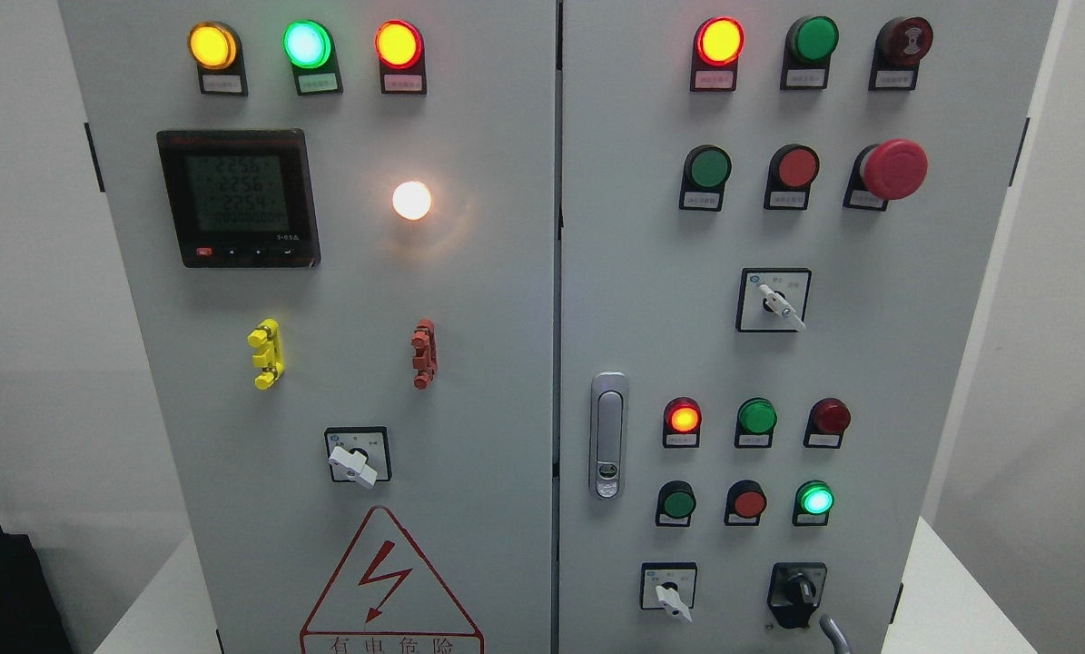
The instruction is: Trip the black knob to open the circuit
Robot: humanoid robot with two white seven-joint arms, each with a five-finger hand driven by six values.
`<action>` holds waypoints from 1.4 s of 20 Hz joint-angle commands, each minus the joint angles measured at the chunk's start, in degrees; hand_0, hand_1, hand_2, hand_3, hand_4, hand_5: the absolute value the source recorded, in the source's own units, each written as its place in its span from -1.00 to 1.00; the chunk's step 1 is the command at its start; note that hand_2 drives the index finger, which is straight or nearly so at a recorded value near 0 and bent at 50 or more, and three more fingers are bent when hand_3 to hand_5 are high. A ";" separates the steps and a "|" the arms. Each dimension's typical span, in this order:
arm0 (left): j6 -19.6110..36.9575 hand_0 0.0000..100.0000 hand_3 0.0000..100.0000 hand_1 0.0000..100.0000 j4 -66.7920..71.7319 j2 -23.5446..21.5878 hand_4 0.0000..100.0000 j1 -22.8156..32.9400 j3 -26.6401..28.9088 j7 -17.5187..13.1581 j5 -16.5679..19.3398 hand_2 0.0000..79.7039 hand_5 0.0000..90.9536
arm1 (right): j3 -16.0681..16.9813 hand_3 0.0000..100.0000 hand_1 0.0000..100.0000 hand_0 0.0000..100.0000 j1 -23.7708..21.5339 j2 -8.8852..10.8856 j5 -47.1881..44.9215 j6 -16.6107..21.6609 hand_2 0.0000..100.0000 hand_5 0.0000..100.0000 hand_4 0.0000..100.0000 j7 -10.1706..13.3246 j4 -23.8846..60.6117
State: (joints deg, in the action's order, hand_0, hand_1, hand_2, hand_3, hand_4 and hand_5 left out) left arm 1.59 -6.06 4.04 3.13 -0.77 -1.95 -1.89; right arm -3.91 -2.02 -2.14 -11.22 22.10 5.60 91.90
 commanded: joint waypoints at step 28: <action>0.08 -0.76 -1.00 -0.22 -0.01 0.09 -1.00 -0.14 0.07 0.01 -0.14 -1.00 -1.00 | -1.54 -0.07 -0.16 -0.26 -15.47 -1.02 -0.12 3.39 -1.00 -0.34 -0.28 0.64 11.64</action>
State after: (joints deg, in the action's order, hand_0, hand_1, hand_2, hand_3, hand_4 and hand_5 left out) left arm 1.59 -6.06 4.04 3.13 -0.78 -1.95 -1.88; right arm -4.99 -17.14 -2.76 -11.29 24.44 6.10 101.81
